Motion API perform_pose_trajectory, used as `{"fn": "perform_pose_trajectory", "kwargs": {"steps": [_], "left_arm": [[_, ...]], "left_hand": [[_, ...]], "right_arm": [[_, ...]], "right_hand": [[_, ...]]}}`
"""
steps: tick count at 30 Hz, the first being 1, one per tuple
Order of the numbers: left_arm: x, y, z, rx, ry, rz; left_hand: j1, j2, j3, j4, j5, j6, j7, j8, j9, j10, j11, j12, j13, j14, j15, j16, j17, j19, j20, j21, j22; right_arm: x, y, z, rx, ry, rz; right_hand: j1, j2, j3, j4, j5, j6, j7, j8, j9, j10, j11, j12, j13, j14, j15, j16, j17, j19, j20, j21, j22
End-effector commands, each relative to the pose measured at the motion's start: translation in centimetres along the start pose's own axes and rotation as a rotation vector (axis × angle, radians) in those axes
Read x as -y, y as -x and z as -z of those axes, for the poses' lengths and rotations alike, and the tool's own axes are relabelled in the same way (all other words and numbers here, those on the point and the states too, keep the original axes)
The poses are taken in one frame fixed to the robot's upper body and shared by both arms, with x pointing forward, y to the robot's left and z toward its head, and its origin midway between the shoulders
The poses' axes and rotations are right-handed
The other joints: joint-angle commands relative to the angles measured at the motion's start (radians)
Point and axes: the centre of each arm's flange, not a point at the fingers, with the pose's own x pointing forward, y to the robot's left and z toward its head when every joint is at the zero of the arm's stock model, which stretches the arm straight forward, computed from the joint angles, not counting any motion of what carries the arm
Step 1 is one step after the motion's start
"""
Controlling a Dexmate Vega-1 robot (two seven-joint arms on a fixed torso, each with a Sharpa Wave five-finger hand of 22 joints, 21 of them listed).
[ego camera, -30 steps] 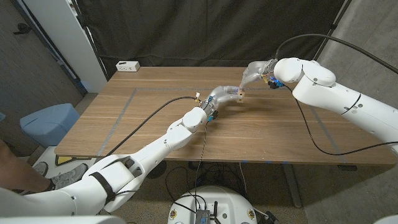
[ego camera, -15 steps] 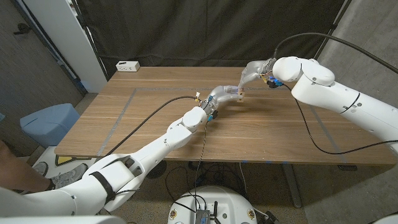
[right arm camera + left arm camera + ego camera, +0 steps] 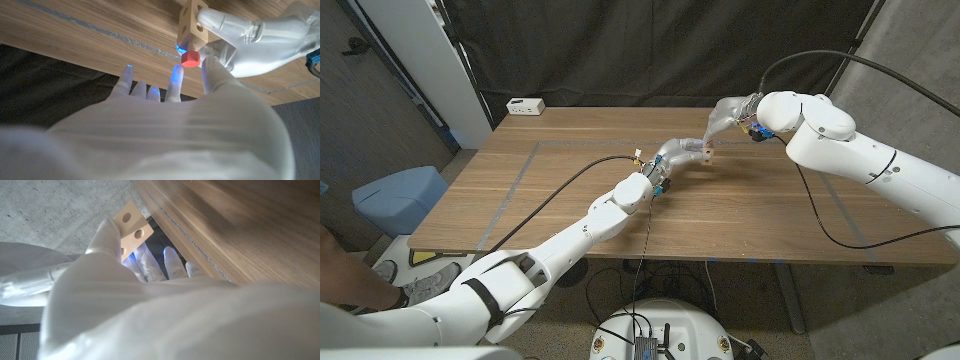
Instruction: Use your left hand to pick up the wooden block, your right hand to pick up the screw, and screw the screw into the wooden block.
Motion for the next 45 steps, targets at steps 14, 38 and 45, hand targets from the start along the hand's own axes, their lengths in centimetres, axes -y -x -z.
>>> {"fn": "perform_pose_trajectory", "kwargs": {"steps": [14, 38, 45], "left_arm": [[-0.2, -0.6, 0.2, -0.005, 0.000, 0.004], [-0.4, -0.6, 0.2, -0.005, 0.000, 0.008], [-0.3, -0.5, 0.2, -0.005, 0.000, 0.007]], "left_hand": [[-0.020, 0.073, 0.004, 0.003, 0.006, 0.062, 0.004, 0.005, 0.010, 0.016, -0.004, 0.004, 0.163, 0.009, -0.106, -0.003, 0.004, 0.003, 0.007, 0.008, 0.004], [-0.019, 0.074, 0.004, 0.002, 0.007, 0.062, 0.004, 0.005, 0.010, 0.017, -0.004, 0.002, 0.165, 0.010, -0.107, -0.004, 0.005, 0.002, 0.007, 0.008, 0.005], [-0.019, 0.074, 0.004, 0.002, 0.007, 0.064, 0.003, 0.005, 0.010, 0.017, -0.004, 0.002, 0.165, 0.010, -0.107, -0.004, 0.005, 0.002, 0.006, 0.008, 0.005]], "right_arm": [[-0.2, -0.6, 0.2, -0.017, -0.004, -0.002], [-0.2, -1.0, 0.0, -0.023, -0.001, 0.009], [-0.2, -0.9, 0.0, -0.029, 0.002, 0.009]], "right_hand": [[0.026, -0.001, 0.004, -0.008, 0.000, 0.041, -0.004, 0.028, 0.012, 0.009, -0.011, 0.006, 0.003, 0.013, -0.007, 0.000, 0.000, 0.004, -0.001, 0.004, 0.006], [0.039, 0.007, 0.003, -0.006, -0.001, 0.069, -0.012, 0.059, 0.028, 0.030, -0.015, 0.011, 0.004, 0.029, -0.011, 0.007, 0.003, 0.014, -0.002, 0.007, 0.005], [0.046, 0.011, 0.004, -0.007, -0.001, 0.082, -0.016, 0.073, 0.035, 0.038, -0.018, 0.012, 0.004, 0.032, -0.014, 0.008, 0.003, 0.018, -0.002, 0.008, 0.005]]}}
